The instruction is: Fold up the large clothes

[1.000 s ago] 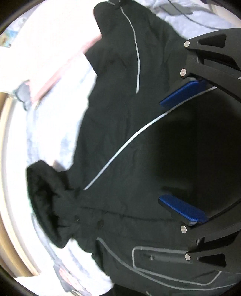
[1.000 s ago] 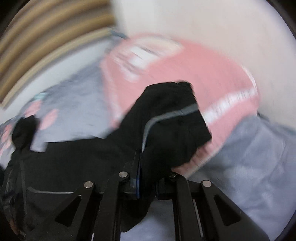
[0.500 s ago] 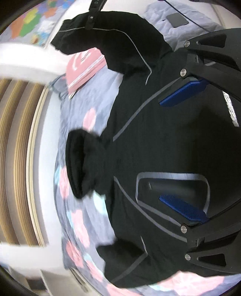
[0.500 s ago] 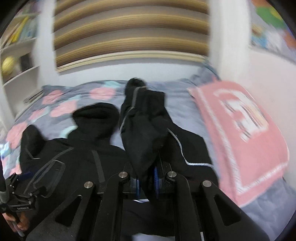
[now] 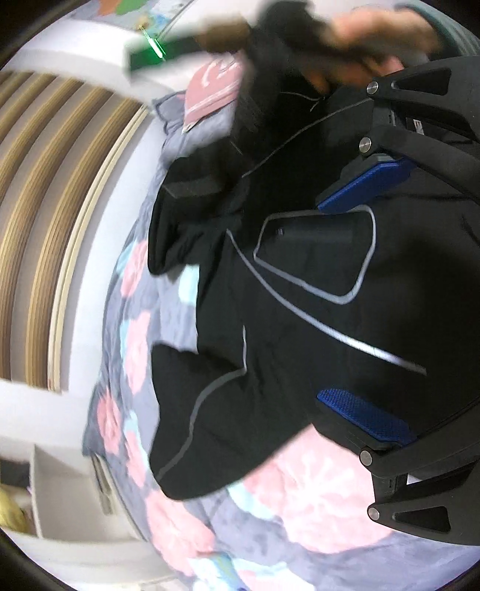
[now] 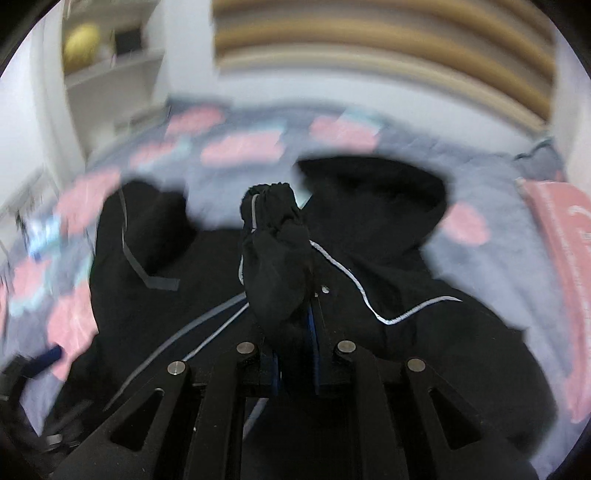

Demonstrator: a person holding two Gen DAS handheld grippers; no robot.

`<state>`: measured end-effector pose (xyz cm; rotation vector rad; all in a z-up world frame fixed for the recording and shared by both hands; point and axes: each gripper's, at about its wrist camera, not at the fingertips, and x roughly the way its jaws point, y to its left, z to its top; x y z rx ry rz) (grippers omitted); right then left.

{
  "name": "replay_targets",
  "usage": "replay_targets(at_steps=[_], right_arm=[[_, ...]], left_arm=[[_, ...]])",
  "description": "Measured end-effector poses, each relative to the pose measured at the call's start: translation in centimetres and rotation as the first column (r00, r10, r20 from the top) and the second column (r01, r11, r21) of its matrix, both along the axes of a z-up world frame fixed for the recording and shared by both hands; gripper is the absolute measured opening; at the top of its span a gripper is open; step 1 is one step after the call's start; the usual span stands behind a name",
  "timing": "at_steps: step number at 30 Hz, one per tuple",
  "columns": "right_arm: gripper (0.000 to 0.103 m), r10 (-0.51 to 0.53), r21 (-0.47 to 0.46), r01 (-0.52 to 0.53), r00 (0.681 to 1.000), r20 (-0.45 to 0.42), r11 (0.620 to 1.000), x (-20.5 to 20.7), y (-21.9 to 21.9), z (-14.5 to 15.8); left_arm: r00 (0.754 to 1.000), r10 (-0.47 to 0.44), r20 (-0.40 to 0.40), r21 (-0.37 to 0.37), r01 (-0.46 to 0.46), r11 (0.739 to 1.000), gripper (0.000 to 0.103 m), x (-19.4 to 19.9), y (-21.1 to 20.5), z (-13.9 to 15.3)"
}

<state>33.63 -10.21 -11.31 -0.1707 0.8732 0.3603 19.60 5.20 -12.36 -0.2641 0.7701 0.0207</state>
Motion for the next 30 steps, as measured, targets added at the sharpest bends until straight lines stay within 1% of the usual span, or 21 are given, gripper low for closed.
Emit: replay_targets(at_steps=[1, 3, 6, 7, 8, 9, 11, 13, 15, 16, 18, 19, 23, 26, 27, 28, 29, 30], right_arm=[[0.015, 0.017, -0.031, -0.018, 0.999, -0.051, 0.999, 0.4, 2.0, -2.5], [0.015, 0.034, -0.066, -0.042, 0.993, -0.113, 0.997, 0.8, 3.9, -6.0], [0.019, 0.039, -0.111, -0.058, 0.986, -0.162, 0.992, 1.1, 5.5, -9.7], [0.019, 0.043, -0.124, -0.064, 0.986, -0.163, 0.990, 1.1, 5.7, -10.2], [0.023, 0.056, -0.138, -0.078, 0.986, -0.155, 0.987, 0.9, 5.6, -10.2], [0.033, 0.079, -0.134, -0.100, 0.985, -0.155, 0.986, 0.7, 5.5, -10.1], [0.046, 0.143, -0.080, -0.160, 0.972, -0.185, 0.984, 0.3, 4.6, -9.2], [0.047, 0.170, -0.029, -0.179, 0.968, -0.186, 0.983, -0.5, 3.1, -7.7], [0.047, 0.168, -0.014, -0.172, 0.976, -0.140, 0.985, -1.9, 0.8, -5.5], [0.047, 0.160, -0.014, -0.163, 0.980, -0.117, 0.987, -2.5, 0.0, -4.7], [0.048, 0.119, -0.018, -0.120, 0.990, -0.072, 0.993, -3.7, -2.9, -2.9], [0.048, 0.072, -0.017, -0.073, 0.996, -0.061, 0.997, -4.3, -5.3, -2.2], [0.048, -0.058, 0.006, 0.058, 0.997, -0.055, 0.998, -5.9, -12.4, -0.6], [0.048, -0.155, -0.014, 0.155, 0.987, -0.041, 0.988, -7.4, -16.9, 0.1], [0.048, -0.183, -0.017, 0.183, 0.982, -0.045, 0.983, -7.5, -18.0, 0.2], [0.048, -0.208, -0.017, 0.207, 0.977, -0.052, 0.978, -7.5, -19.1, 0.1], [0.048, -0.232, -0.016, 0.232, 0.971, -0.061, 0.973, -7.5, -20.3, 0.1], [0.048, -0.254, -0.019, 0.254, 0.965, -0.069, 0.967, -7.3, -21.2, 0.1]], left_arm=[[1.000, 0.011, -0.006, -0.003, -0.011, 1.000, 0.096, 0.0, 0.5, -0.3], [0.999, 0.038, -0.017, 0.000, -0.038, 0.999, 0.096, -0.2, 1.8, -0.8], [0.997, 0.066, -0.027, 0.003, -0.066, 0.998, 0.096, -0.5, 3.2, -1.1], [0.997, 0.075, -0.030, 0.002, -0.075, 0.997, 0.096, -0.5, 3.8, -1.3], [0.996, 0.077, -0.032, 0.000, -0.077, 0.997, 0.096, -0.4, 4.0, -1.3], [0.996, 0.077, -0.035, -0.002, -0.077, 0.997, 0.096, -0.3, 4.2, -1.3], [0.998, 0.055, -0.040, -0.013, -0.055, 0.998, 0.096, 0.3, 4.4, -1.3], [0.999, 0.004, -0.040, -0.037, -0.005, 0.999, 0.096, 1.2, 4.0, -1.1], [0.997, -0.068, -0.046, -0.084, 0.064, 0.994, 0.096, 2.6, 3.6, -1.2], [0.988, -0.140, -0.058, -0.154, 0.130, 0.980, 0.096, 4.0, 3.3, -1.5], [0.976, -0.206, -0.076, -0.243, 0.182, 0.953, 0.096, 6.0, 3.1, -2.1], [0.971, -0.224, -0.088, -0.264, 0.194, 0.945, 0.096, 7.3, 2.8, -2.5], [0.960, -0.243, -0.140, -0.258, 0.202, 0.945, 0.096, 11.6, 1.2, -4.0], [0.949, -0.256, -0.185, -0.249, 0.207, 0.946, 0.094, 14.5, -0.7, -5.4], [0.947, -0.248, -0.206, -0.232, 0.199, 0.952, 0.077, 15.6, -1.3, -6.0], [0.942, -0.249, -0.225, -0.212, 0.202, 0.956, 0.029, 16.4, -2.0, -6.5], [0.932, -0.262, -0.250, -0.208, 0.212, 0.955, 0.021, 17.1, -2.4, -6.9], [0.930, -0.263, -0.257, -0.201, 0.215, 0.956, 0.021, 17.4, -2.6, -6.9]])
